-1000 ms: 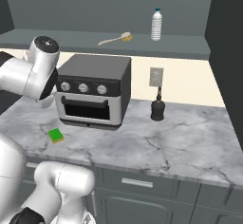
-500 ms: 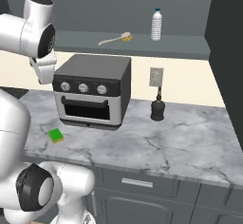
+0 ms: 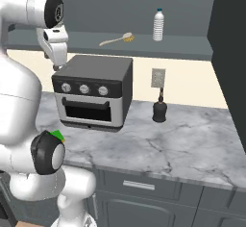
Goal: Pick the sponge and dish brush from the cabinet and place them on the counter.
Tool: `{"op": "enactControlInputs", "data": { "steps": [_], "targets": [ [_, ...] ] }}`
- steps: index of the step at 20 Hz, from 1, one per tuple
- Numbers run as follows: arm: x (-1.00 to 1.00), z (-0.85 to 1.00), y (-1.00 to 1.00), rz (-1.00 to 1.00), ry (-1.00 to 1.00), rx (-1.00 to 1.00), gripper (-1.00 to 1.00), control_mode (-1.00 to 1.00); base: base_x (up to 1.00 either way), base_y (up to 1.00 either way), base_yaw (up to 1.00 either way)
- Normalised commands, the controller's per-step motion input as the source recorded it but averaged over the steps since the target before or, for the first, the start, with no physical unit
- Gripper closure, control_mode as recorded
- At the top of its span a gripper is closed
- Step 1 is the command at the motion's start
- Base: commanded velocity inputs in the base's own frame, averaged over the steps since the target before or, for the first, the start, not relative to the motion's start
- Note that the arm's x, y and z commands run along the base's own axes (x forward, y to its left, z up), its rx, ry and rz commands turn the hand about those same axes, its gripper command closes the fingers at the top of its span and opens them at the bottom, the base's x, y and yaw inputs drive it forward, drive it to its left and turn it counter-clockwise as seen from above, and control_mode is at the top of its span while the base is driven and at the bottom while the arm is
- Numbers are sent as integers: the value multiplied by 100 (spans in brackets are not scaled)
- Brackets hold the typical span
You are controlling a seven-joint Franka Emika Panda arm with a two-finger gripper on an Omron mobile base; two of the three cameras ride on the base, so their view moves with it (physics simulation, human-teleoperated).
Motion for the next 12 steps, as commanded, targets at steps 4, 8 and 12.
{"op": "enactControlInputs", "data": {
  "steps": [4,8,12],
  "targets": [
    [-14,22,-26,-1,-5,-14,-100,-100,0,0,0],
    [-42,2,2,0,-29,-9,-100,-100,0,0,0],
    [-49,-21,-5,11,-36,-23,-100,-100,0,0,0]
  ]
}}
